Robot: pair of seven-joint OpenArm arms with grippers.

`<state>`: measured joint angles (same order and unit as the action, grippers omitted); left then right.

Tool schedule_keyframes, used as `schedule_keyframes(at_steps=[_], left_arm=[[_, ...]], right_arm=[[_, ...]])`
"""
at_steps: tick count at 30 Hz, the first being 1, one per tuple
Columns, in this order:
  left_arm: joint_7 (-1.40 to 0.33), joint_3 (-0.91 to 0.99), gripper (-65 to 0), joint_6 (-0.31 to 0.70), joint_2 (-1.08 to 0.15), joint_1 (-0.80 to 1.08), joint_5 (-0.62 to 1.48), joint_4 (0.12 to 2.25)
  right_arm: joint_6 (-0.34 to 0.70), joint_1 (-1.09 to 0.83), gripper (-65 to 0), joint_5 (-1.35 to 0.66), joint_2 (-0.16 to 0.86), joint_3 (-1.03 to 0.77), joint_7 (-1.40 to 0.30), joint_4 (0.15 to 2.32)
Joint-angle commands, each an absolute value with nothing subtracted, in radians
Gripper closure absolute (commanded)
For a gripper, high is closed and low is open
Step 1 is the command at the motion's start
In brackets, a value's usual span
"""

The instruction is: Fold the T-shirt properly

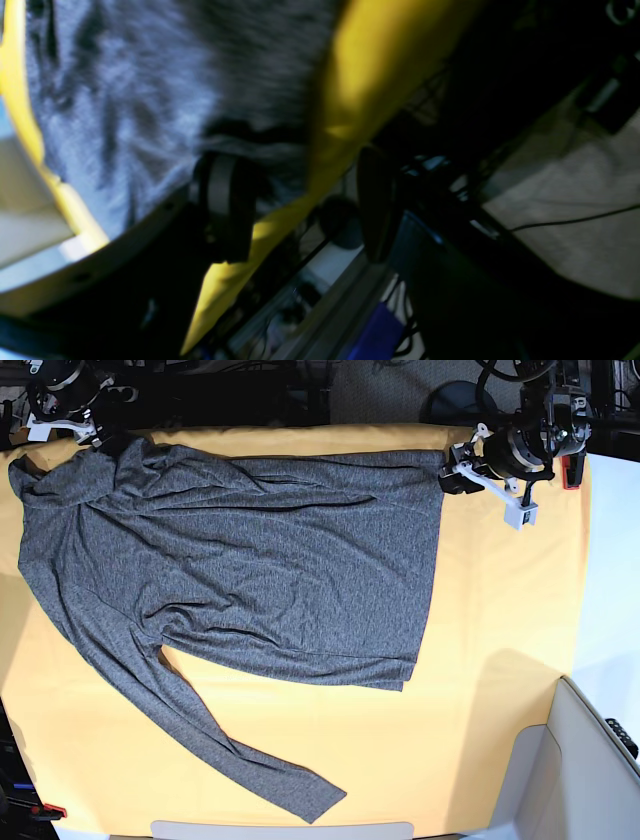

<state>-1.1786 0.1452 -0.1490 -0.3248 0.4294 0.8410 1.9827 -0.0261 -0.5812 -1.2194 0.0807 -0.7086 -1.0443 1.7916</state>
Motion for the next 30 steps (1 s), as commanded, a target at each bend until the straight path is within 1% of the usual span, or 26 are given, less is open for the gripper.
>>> schedule_keyframes(at_steps=[1, 3, 4, 5, 9, 10, 14, 22, 30], left_arm=[[-1.178, 0.15, -25.0, -0.145, -0.334, 0.429, 0.851, 1.995], [-1.178, 0.15, -25.0, -0.145, -0.332, 0.429, 0.851, 1.995], [-1.178, 0.15, -25.0, -0.145, -0.332, 0.429, 0.851, 1.995], [-1.178, 0.15, -25.0, -0.145, -0.332, 0.429, 0.851, 1.995], [-1.178, 0.15, -25.0, -0.145, -0.331, 0.429, 0.851, 1.995], [-1.178, 0.15, -25.0, -0.145, -0.331, 0.429, 0.851, 1.995], [-1.178, 0.15, -25.0, -0.145, -0.329, 0.429, 0.851, 1.995], [-1.179, 0.15, -25.0, -0.145, -0.329, 0.427, 0.851, 1.994], [-1.181, 0.15, -25.0, -0.145, -0.329, 0.427, 0.851, 1.994]], right_arm=[[-0.018, -0.572, -32.2, -1.236, 0.091, -0.716, -1.052, 1.794], [-0.018, -0.547, -31.7, -1.236, 0.088, -0.714, -1.082, 1.781], [-0.018, -0.53, -29.8, -1.236, 0.087, -0.716, -1.102, 1.771], [-0.018, -0.519, -26.7, -1.236, 0.085, -0.716, -1.113, 1.762], [-0.018, -0.498, -10.5, -1.236, 0.084, -0.716, -1.119, 1.747], [-0.018, -0.492, -9.3, -1.236, 0.084, -0.716, -1.124, 1.748], [-0.018, -0.49, -9.0, -1.241, 0.084, -0.716, -1.124, 1.768], [-0.018, -0.476, -8.9, -1.237, 0.084, -0.716, -1.119, 1.885], [-0.018, -0.453, -8.9, -1.237, 0.082, -0.716, -1.118, 1.913]])
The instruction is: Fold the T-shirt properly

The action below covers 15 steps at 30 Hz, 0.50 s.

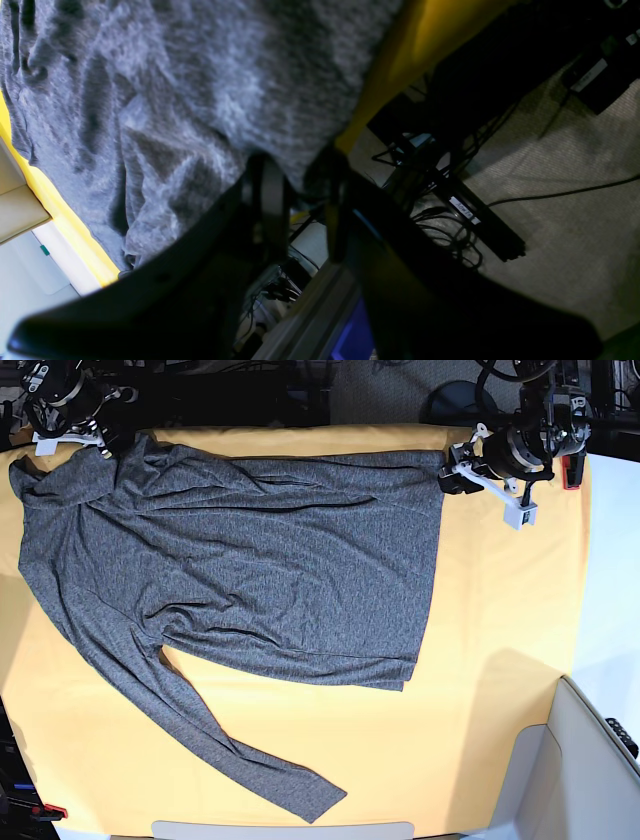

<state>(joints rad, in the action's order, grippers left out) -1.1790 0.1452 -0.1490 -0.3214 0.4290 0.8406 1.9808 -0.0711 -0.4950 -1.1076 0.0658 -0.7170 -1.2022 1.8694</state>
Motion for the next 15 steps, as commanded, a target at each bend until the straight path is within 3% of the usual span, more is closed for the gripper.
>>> schedule_keyframes(at_steps=[1, 15], left_arm=[[-1.181, 0.15, -25.0, -0.145, -0.329, 0.427, 0.851, 1.994], [-1.181, 0.15, -25.0, -0.145, -0.329, 0.429, 0.851, 1.972]], right_arm=[[-0.018, -0.447, -8.9, -1.237, 0.082, -0.716, -1.118, 1.913], [-0.018, -0.371, -8.9, -1.236, 0.051, -0.714, -1.115, 1.954]])
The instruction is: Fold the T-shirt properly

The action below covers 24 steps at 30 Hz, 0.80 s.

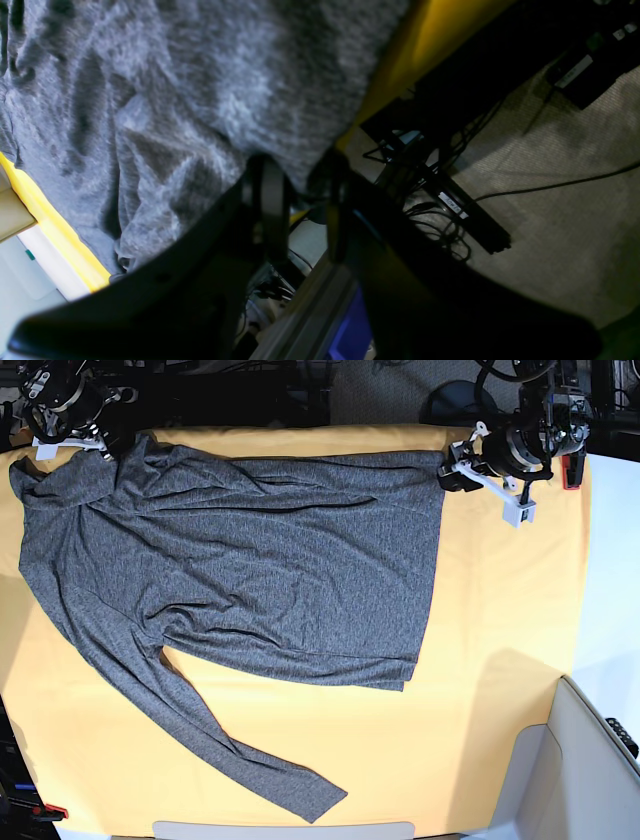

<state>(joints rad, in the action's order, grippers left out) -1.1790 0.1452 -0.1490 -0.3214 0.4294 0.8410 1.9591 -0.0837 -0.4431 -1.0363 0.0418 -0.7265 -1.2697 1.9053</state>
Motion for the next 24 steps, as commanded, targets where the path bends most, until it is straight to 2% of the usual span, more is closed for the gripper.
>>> schedule_keyframes(at_steps=[1, 8, 24], left_arm=[[-1.181, 0.15, -25.0, -0.145, -0.329, 0.429, 0.851, 1.972], [-1.181, 0.15, -25.0, -0.145, -0.329, 0.429, 0.851, 1.971], [-1.181, 0.099, -25.0, -0.147, -0.332, 0.429, 0.851, 1.966]], right_arm=[[-0.018, -0.367, -8.9, -1.236, 0.047, -0.714, -1.115, 1.954], [-0.007, -0.38, -8.9, -1.239, 0.027, -0.714, -1.115, 2.038], [0.015, -0.32, -9.2, -1.17, 0.024, -0.704, -1.115, 2.032]])
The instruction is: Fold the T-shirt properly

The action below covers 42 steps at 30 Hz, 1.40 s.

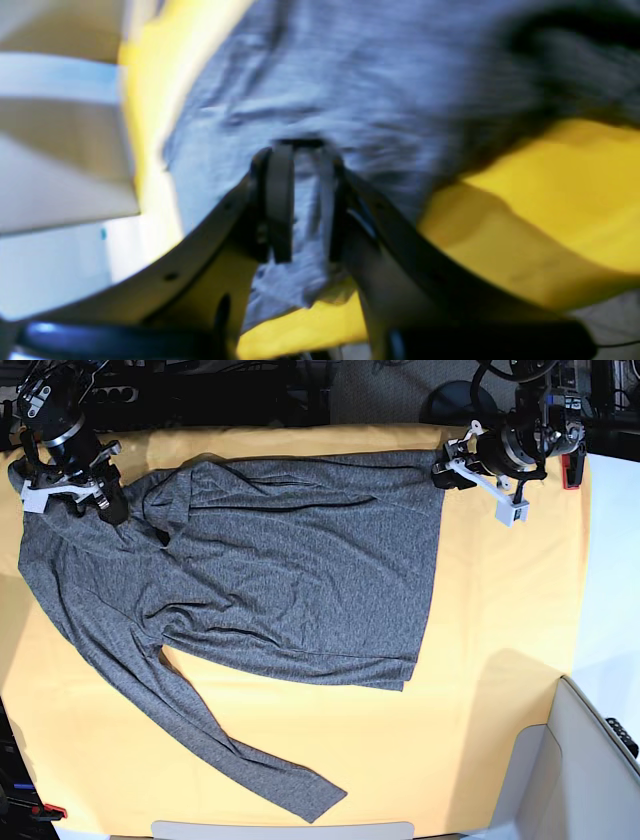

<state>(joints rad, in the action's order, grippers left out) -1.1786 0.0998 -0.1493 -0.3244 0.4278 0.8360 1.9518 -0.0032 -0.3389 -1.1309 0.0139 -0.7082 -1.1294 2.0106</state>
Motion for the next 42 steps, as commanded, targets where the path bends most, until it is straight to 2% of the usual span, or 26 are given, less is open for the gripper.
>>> schedule_keyframes(at_steps=[1, 5, 13, 17, 31, 34, 42], left_arm=[[-1.181, 0.096, -25.0, -0.147, -0.332, 0.429, 0.851, 1.966], [-1.181, 0.096, -25.0, -0.147, -0.331, 0.429, 0.851, 1.966], [-1.179, 0.104, -25.0, -0.147, -0.334, 0.424, 0.849, 1.965], [-1.175, 0.104, -25.0, -0.147, -0.335, 0.423, 0.849, 1.965], [-1.17, 0.108, -25.0, -0.147, -0.357, 0.42, 0.849, 1.965], [-1.17, 0.108, -25.0, -0.147, -0.358, 0.418, 0.849, 1.965], [-1.168, 0.11, -25.0, -0.148, -0.378, 0.418, 0.849, 1.965]], right_arm=[[0.015, -0.312, -9.2, -1.158, 0.024, -0.691, -1.115, 2.032], [0.015, -0.285, -10.3, -1.119, 0.027, -0.665, -1.115, 2.032], [0.018, -0.266, -29.2, -1.119, 0.101, -0.668, -1.122, 2.032], [0.018, -0.271, -34.1, -1.122, 0.153, -0.73, -1.122, 2.032], [0.019, -0.358, -35.2, -1.159, 0.269, -0.912, -1.127, 2.031], [0.019, -0.375, -35.2, -1.158, 0.292, -0.949, -1.178, 2.029], [0.019, -0.426, -35.2, -1.089, 0.317, -0.961, -1.224, 1.916]])
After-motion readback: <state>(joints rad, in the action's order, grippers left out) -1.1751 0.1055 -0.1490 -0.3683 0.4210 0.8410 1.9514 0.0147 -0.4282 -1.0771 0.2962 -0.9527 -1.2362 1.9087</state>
